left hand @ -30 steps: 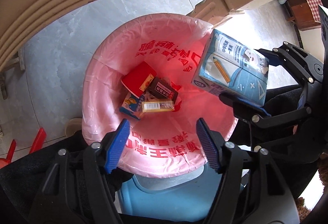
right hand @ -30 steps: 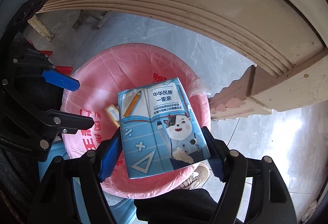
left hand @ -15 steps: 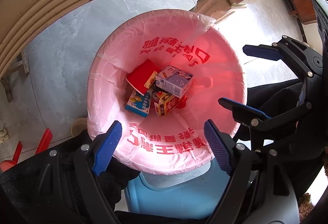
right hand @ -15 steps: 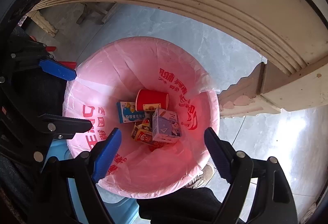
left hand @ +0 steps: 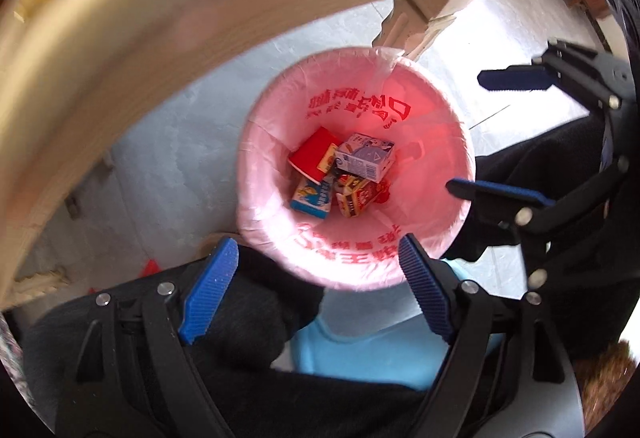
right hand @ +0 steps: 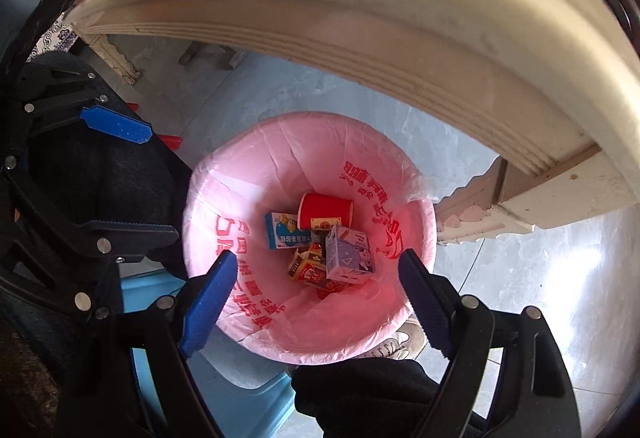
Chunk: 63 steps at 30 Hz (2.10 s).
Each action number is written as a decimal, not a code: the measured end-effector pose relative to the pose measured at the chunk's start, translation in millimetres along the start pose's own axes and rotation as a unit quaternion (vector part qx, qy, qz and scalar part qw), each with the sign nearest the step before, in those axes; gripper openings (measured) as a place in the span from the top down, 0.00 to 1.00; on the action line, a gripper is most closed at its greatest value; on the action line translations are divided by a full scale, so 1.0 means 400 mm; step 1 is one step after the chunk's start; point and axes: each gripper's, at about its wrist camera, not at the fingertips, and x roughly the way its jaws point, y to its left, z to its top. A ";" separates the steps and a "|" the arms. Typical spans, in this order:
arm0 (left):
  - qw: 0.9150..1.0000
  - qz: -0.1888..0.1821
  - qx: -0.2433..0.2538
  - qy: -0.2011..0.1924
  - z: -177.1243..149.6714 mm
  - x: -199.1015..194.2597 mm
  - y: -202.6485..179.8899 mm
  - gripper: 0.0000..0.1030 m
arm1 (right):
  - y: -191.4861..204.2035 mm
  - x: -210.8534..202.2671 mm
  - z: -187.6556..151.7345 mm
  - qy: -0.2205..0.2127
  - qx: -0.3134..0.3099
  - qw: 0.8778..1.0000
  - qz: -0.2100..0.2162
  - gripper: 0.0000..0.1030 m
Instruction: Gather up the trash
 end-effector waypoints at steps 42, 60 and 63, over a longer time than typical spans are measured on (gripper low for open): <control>0.940 0.052 0.328 -0.077 0.180 -0.590 0.076 0.13 | -0.043 -0.591 0.426 -0.084 -0.192 0.975 0.073 0.07; 0.940 0.036 0.337 -0.030 0.263 -0.452 0.135 0.13 | -0.149 -0.451 0.534 -0.041 -0.176 0.980 0.087 0.07; 0.939 0.034 0.340 -0.023 0.276 -0.428 0.144 0.13 | -0.165 -0.429 0.551 -0.036 -0.181 0.980 0.078 0.07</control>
